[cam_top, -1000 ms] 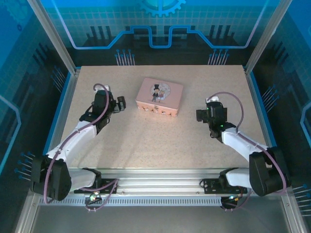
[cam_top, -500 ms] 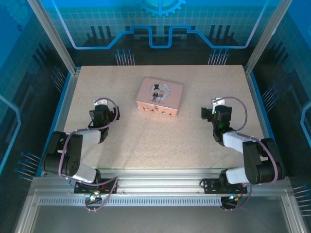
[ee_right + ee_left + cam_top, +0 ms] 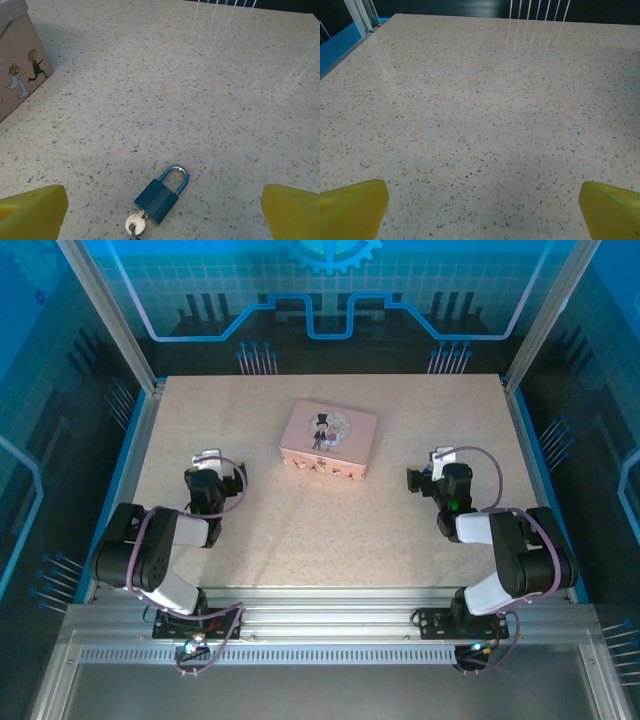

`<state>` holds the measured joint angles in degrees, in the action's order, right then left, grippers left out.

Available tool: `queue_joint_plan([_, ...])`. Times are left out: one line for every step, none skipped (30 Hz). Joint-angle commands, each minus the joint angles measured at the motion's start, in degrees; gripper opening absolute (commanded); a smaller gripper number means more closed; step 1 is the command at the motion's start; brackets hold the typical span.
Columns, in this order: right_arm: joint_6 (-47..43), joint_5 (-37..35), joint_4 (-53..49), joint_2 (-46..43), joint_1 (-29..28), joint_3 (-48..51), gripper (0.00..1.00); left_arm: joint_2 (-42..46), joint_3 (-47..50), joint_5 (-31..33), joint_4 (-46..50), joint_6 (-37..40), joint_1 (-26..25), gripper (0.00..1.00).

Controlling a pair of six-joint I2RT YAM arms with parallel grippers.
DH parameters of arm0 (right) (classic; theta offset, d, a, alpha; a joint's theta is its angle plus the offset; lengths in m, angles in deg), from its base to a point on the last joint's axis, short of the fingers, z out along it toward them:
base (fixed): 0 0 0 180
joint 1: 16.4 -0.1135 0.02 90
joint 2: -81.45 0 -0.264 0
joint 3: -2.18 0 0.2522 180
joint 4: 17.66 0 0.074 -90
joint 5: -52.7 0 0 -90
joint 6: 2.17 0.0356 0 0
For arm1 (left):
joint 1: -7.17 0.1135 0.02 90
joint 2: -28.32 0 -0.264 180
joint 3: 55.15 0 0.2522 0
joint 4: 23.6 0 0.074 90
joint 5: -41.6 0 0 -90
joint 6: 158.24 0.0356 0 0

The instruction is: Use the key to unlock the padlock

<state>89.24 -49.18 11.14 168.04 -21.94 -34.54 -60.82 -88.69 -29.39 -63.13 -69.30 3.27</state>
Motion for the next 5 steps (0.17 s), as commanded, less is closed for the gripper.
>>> queue_joint_plan([-0.4,2.1,1.6,-0.4,1.0,-1.3,1.00,-0.1,-0.9,-0.6,-2.8,1.1,-0.2,0.99])
queue_joint_plan([-0.4,2.1,1.7,-0.4,1.1,-1.3,1.00,-0.1,-0.9,-0.6,-2.7,1.2,-0.2,0.99])
queue_joint_plan([-0.5,2.0,1.9,-0.4,1.1,-1.2,1.00,-0.1,-0.9,-0.8,-2.7,1.2,-0.2,0.99])
queue_joint_plan([-0.6,1.9,2.0,-0.4,0.9,-1.1,1.00,0.0,-0.9,-0.8,-2.7,1.2,-0.2,0.99])
queue_joint_plan([-0.6,1.9,2.0,-0.4,0.9,-1.2,1.00,-0.1,-0.9,-0.7,-2.7,1.1,-0.2,0.99])
